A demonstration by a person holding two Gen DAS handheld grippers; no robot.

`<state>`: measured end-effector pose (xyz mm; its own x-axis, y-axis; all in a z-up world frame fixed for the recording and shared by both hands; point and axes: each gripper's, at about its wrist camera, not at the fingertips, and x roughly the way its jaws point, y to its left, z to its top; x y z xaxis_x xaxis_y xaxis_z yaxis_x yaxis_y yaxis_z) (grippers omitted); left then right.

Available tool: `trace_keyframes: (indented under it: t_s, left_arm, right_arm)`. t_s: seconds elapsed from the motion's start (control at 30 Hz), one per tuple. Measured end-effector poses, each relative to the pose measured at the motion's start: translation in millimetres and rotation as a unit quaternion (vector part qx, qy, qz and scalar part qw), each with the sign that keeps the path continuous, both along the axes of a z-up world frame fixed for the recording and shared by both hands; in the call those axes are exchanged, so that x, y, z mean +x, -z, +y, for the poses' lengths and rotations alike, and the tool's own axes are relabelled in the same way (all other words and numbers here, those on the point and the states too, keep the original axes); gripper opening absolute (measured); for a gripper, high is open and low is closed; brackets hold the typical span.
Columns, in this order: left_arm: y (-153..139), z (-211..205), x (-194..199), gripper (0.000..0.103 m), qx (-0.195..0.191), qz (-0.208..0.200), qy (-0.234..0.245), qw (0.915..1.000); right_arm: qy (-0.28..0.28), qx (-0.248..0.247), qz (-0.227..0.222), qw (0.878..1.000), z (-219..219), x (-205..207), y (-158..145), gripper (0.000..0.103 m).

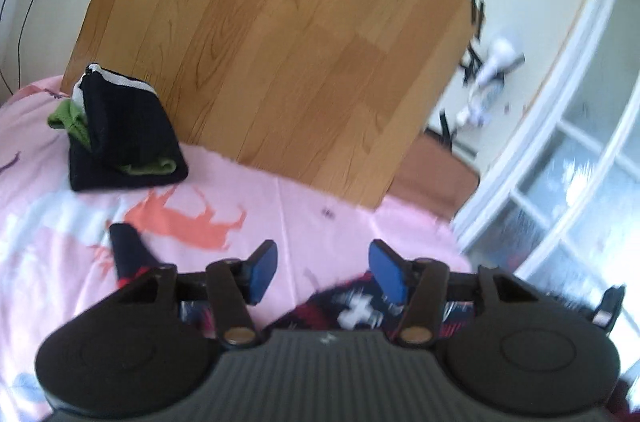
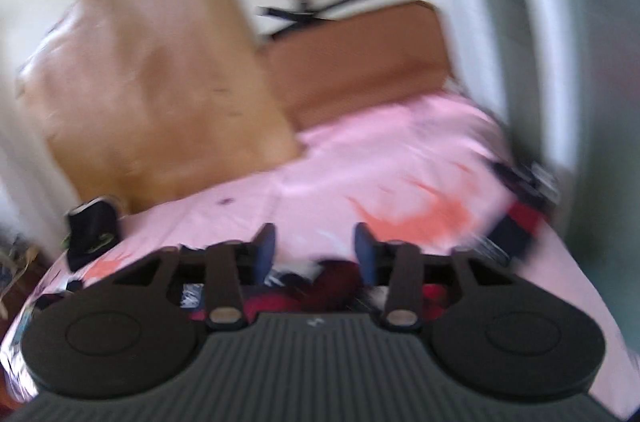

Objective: Fold small clothes

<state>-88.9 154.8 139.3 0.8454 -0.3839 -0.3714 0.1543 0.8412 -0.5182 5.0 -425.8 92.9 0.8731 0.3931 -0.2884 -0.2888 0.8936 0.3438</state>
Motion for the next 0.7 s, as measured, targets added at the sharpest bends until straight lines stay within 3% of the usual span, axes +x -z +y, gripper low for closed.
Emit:
trace_keyframes:
  t_s: [0.07, 0.17, 0.33, 0.4, 0.47, 0.5, 0.53, 0.6, 0.7]
  left_arm:
    - [-1, 0, 10, 0.059, -0.014, -0.002, -0.015, 0.9998]
    - [6, -13, 32, 0.061, 0.023, 0.018, -0.018, 0.9994]
    - [46, -43, 82, 0.062, 0.069, 0.098, 0.039, 0.9920]
    - [61, -57, 99, 0.068, 0.075, 0.116, 0.067, 0.9881]
    - [76, -74, 115, 0.094, 0.091, 0.131, 0.093, 0.9827]
    - [84, -82, 123, 0.095, 0.103, 0.139, 0.101, 0.9798]
    - [93, -90, 130, 0.095, 0.113, 0.150, 0.108, 0.9761]
    - [111, -104, 142, 0.078, 0.124, 0.177, 0.136, 0.9669]
    - [116, -117, 138, 0.027, 0.155, 0.169, 0.157, 0.9607]
  right_arm:
    - [-0.042, -0.032, -0.004, 0.999, 26, 21, -6, 0.053]
    - [-0.089, -0.082, 0.008, 0.993, 59, 57, 1, 0.056]
    - [-0.139, -0.113, 0.102, 0.979, 93, 130, 32, 0.058]
    - [-0.163, -0.102, 0.145, 0.971, 98, 144, 42, 0.058]
    - [-0.183, -0.086, 0.176, 0.963, 100, 149, 48, 0.058]
    - [-0.185, -0.086, 0.176, 0.963, 99, 147, 49, 0.057]
    - [-0.188, -0.088, 0.172, 0.963, 99, 142, 46, 0.040]
    - [-0.187, -0.084, 0.157, 0.966, 96, 130, 40, 0.011]
    - [-0.179, -0.085, 0.107, 0.974, 96, 111, 21, 0.010]
